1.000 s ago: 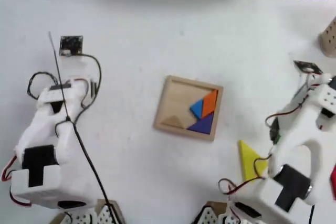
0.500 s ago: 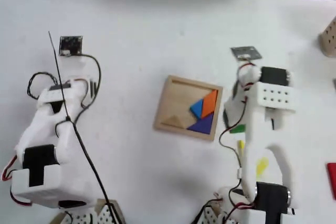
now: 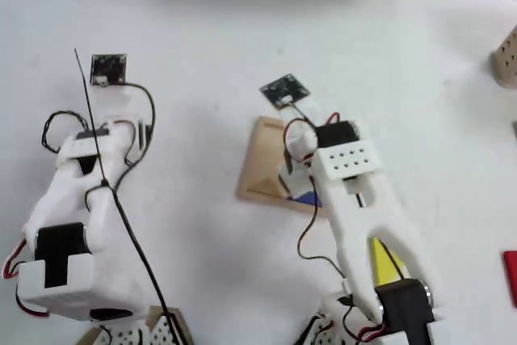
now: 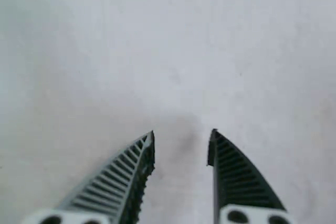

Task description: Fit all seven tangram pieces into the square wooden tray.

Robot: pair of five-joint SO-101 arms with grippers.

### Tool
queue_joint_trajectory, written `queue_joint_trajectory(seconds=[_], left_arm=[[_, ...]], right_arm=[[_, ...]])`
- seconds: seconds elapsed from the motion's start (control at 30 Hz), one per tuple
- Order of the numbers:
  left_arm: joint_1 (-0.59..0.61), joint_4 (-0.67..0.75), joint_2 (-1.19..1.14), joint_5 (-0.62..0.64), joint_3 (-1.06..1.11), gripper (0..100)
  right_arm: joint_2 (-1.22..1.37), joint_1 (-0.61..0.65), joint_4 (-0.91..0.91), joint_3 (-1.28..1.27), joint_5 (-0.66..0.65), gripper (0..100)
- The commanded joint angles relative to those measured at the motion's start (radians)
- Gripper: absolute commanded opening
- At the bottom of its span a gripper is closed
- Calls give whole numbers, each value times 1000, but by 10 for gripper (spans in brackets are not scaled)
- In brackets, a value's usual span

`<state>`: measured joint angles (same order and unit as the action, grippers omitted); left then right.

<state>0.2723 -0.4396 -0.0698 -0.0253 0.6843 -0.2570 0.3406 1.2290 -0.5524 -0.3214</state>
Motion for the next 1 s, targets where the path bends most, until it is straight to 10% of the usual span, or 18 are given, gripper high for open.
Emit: queue_joint_trajectory(seconds=[0.0, 0.97], left_arm=[[12, 31, 59, -32, -8, 278], [10, 31, 56, -34, -5, 294]], right_arm=[[-38, 35, -73, -14, 5, 59], [223, 39, -35, 97, -26, 256]])
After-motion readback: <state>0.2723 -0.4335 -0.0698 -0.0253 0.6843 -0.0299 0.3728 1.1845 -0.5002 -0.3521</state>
